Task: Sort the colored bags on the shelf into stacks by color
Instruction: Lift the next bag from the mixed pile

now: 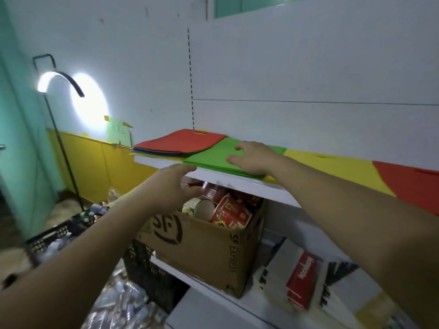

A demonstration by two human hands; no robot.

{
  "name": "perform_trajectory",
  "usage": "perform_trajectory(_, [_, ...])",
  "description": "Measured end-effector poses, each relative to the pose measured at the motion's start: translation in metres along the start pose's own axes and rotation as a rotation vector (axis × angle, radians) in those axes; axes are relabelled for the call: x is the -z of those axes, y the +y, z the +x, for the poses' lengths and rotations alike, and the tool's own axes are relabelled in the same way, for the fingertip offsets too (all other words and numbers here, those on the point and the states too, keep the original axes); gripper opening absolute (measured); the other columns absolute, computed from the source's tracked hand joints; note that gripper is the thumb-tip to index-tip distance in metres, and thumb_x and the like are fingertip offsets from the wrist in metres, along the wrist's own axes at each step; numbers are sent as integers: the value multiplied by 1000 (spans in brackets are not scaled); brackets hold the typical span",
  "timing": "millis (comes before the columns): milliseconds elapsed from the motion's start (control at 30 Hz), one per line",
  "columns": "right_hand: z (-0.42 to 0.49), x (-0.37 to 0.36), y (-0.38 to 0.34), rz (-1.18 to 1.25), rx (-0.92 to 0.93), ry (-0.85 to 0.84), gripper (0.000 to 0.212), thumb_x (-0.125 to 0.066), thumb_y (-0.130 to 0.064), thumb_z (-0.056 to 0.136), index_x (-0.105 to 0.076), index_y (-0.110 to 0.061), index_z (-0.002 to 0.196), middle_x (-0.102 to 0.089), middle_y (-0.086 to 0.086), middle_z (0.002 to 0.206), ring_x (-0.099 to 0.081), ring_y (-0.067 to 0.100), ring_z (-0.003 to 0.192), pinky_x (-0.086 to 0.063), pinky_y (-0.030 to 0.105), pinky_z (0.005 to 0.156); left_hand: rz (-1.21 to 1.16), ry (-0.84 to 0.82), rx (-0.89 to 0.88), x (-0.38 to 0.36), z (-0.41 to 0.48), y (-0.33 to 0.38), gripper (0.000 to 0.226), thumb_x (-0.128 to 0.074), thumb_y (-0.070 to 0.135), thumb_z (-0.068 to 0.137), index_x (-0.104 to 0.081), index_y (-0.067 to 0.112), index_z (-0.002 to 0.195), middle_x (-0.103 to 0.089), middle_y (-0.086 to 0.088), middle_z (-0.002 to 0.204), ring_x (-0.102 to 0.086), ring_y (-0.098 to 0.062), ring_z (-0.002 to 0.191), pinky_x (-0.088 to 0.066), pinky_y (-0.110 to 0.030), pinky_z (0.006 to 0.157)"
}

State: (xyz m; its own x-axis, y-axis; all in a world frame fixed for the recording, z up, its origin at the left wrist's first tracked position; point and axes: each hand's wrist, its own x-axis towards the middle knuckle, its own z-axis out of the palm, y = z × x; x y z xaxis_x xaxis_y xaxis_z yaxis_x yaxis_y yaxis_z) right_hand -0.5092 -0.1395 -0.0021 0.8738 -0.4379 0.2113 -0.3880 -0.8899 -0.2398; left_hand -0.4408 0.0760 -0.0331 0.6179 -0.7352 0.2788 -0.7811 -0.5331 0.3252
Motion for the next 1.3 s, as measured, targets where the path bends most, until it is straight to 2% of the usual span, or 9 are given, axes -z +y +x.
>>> perform_trajectory(167, [43,-16,-19,19,18,-18,65,-45,-56,93,-36,-17,145,-34,6,151,-36,25,135,-33,34,104,-6,11,10,1,27,-32,65,-55,54,87,-34,29,143,-33,7,150,-37,-16,133,-32,-34,106])
perform_trajectory(300, [86,-24,-19,-6,10,-19,63,-45,-56,93,-38,-17,143,-40,7,147,-42,25,129,-37,34,97,-4,9,-3,-4,65,-48,66,-55,53,87,-32,30,144,-31,6,152,-44,-17,127,-33,-36,106])
perform_trajectory(500, [159,-32,-10,-53,-16,-6,66,-44,-59,92,-39,-16,142,-42,7,145,-42,26,128,-37,34,99,6,23,-29,-10,136,-79,65,-56,49,87,-33,28,144,-34,4,150,-32,-18,136,-27,-37,110])
perform_trajectory(867, [251,-57,-21,-135,-68,-50,66,-43,-57,93,-37,-14,143,-40,8,147,-39,26,132,-36,33,100,-13,29,-20,-6,218,-152,65,-55,54,86,-34,31,143,-33,5,151,-33,-19,136,-29,-38,111])
perform_trajectory(1100, [292,-75,-49,-184,-203,-84,67,-42,-56,94,-38,-11,143,-42,10,146,-41,27,131,-36,32,102,-11,-11,-122,5,267,-211,66,-54,55,86,-34,28,143,-35,2,150,-34,-19,136,-28,-37,110])
perform_trajectory(1300, [310,-95,-73,-232,-418,-119,70,-38,-57,95,-39,-6,142,-41,13,147,-41,30,132,-35,34,105,26,-106,-183,17,308,-271,62,-54,53,87,-40,24,141,-39,-2,147,-39,-22,132,-30,-33,107])
